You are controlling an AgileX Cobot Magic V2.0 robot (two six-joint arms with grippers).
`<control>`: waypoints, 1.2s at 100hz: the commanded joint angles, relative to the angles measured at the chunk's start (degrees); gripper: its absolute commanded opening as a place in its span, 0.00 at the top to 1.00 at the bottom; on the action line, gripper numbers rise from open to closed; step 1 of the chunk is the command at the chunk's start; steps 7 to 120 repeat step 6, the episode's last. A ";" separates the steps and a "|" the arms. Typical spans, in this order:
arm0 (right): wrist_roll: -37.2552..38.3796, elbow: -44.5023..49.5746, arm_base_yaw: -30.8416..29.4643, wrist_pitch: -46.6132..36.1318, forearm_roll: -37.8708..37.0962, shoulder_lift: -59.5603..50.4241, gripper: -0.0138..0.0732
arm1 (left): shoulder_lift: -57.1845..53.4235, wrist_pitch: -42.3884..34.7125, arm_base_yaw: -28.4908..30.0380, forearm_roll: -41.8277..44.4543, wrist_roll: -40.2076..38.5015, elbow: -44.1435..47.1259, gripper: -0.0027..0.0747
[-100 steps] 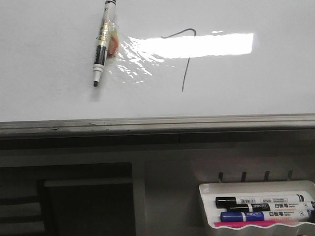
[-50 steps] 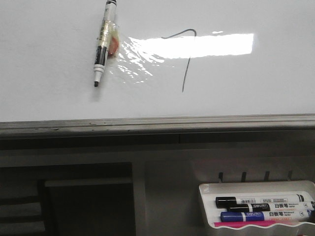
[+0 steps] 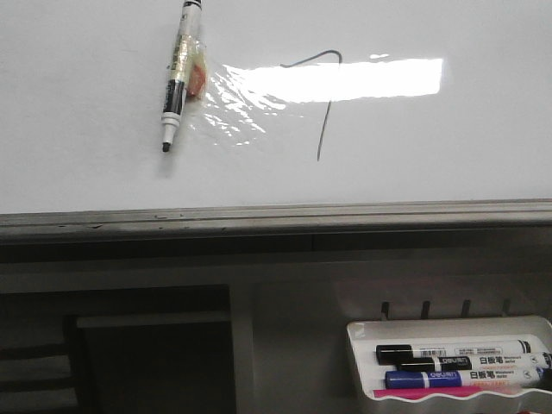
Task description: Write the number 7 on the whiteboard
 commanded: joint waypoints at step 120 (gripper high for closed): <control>-0.02 1.80 0.06 -4.34 -0.85 -0.98 0.91 | -1.72 -4.05 -0.30 -0.46 -0.55 2.08 0.99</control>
